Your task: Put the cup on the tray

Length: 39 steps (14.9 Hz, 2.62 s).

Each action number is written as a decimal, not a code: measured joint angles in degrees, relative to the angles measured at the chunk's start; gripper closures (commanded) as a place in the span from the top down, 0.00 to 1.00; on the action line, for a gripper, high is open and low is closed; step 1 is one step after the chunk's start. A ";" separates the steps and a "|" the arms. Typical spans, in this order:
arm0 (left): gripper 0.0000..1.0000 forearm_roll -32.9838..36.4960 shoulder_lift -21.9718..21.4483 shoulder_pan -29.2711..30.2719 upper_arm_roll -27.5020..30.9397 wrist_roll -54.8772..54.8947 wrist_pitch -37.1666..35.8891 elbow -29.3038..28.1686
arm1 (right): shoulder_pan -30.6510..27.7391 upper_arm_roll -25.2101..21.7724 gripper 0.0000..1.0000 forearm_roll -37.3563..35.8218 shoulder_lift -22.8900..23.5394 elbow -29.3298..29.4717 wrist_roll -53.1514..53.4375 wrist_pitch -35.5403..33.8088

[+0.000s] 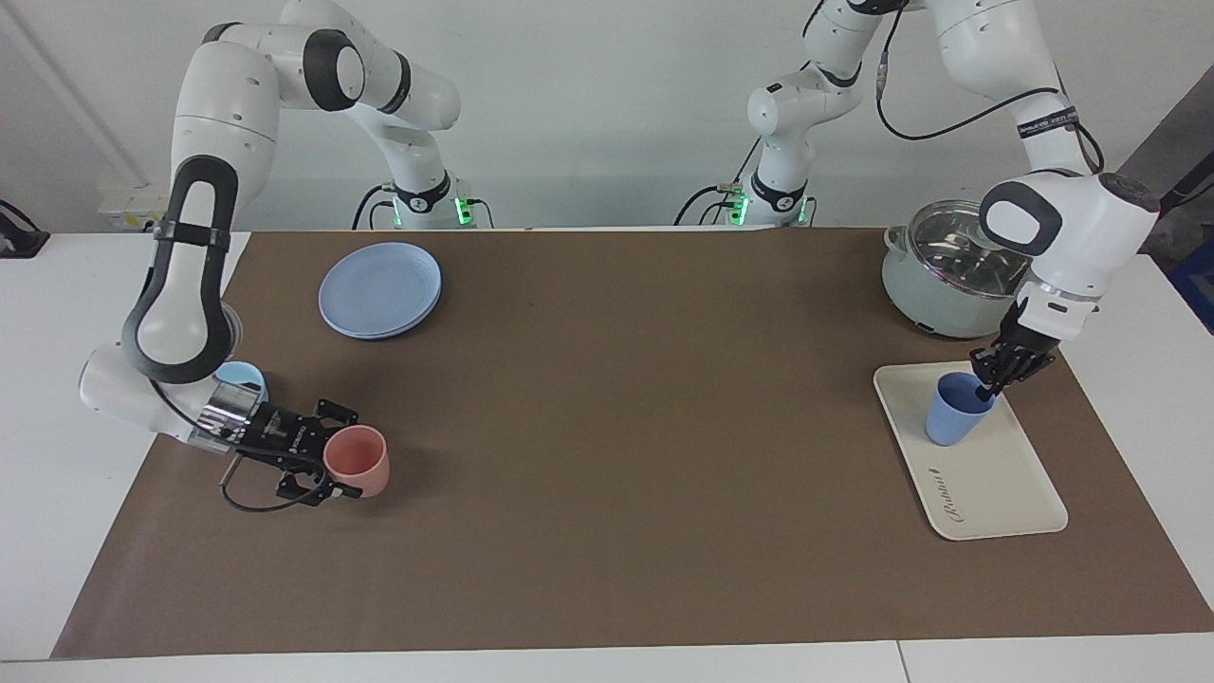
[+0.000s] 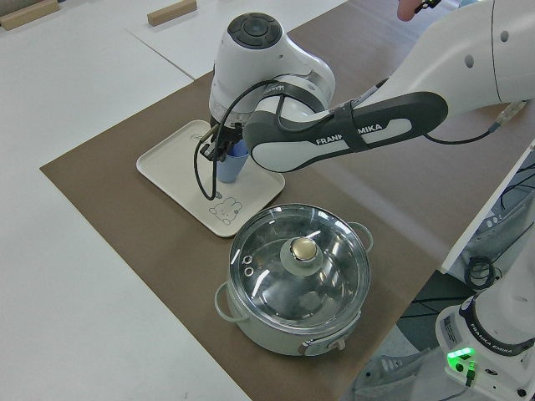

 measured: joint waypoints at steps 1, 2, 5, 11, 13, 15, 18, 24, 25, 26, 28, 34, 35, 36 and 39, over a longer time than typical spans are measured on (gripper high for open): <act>1.00 0.00 0.01 0.00 -0.01 0.04 0.13 0.05 | -0.03 0.00 0.00 0.00 0.52 0.00 -0.06 0.15; 1.00 0.00 -0.01 0.00 -0.05 0.08 0.17 0.36 | -0.03 0.00 0.00 0.00 0.96 0.03 -0.10 0.61; 1.00 0.16 -0.51 -0.13 -0.48 0.10 -2.78 3.06 | -0.03 0.01 0.24 0.00 1.32 0.08 -0.15 1.34; 1.00 5.93 -6.26 -1.50 -1.42 0.10 -14.16 6.17 | 0.04 0.10 1.00 0.00 1.15 -0.59 -0.23 5.14; 1.00 8.50 -8.73 -3.69 -1.57 0.11 -17.72 6.21 | -0.09 -0.13 1.00 0.00 0.74 -1.22 -1.13 5.22; 1.00 10.26 -11.18 -6.94 -1.73 -0.79 -21.48 6.27 | -0.74 -0.35 1.00 0.00 0.52 -1.58 -1.57 5.03; 1.00 10.69 -13.94 -12.21 -1.94 -5.59 -26.55 6.56 | -2.12 -0.55 1.00 -0.87 0.11 -2.20 -1.84 3.49; 1.00 10.81 -14.66 -19.87 -2.21 -11.01 -42.30 15.34 | -3.17 -0.59 1.00 -9.83 -3.03 -2.52 -1.94 2.36; 1.00 10.81 -14.54 -19.99 -2.18 -11.01 -46.24 18.31 | -3.15 -0.59 1.00 -12.58 -4.17 -2.49 -2.13 2.36; 1.00 10.81 -14.52 -19.98 -2.12 -11.01 -49.21 20.92 | -3.05 -0.56 1.00 -16.16 -5.56 -2.45 -2.40 2.36; 1.00 10.81 -14.54 -19.97 -1.94 -11.01 -51.70 24.00 | -2.28 -0.29 1.00 -23.93 -8.79 -2.37 -2.91 2.37; 1.00 10.04 -14.05 -17.80 0.64 -11.00 -51.91 24.55 | 6.62 0.06 1.00 -43.84 -15.85 -2.60 -16.10 1.93; 1.00 10.02 -14.05 -17.59 0.65 -11.00 -51.92 24.44 | 8.06 0.08 1.00 -46.02 -16.12 -2.65 -20.20 1.28; 1.00 10.02 -14.06 -17.47 0.64 -11.00 -51.94 24.42 | 9.23 0.08 1.00 -47.27 -16.32 -2.68 -23.78 0.63; 1.00 10.02 -14.06 -17.40 0.64 -10.04 -52.26 24.33 | 10.81 0.14 1.00 -49.11 -17.32 -2.69 -32.57 -0.34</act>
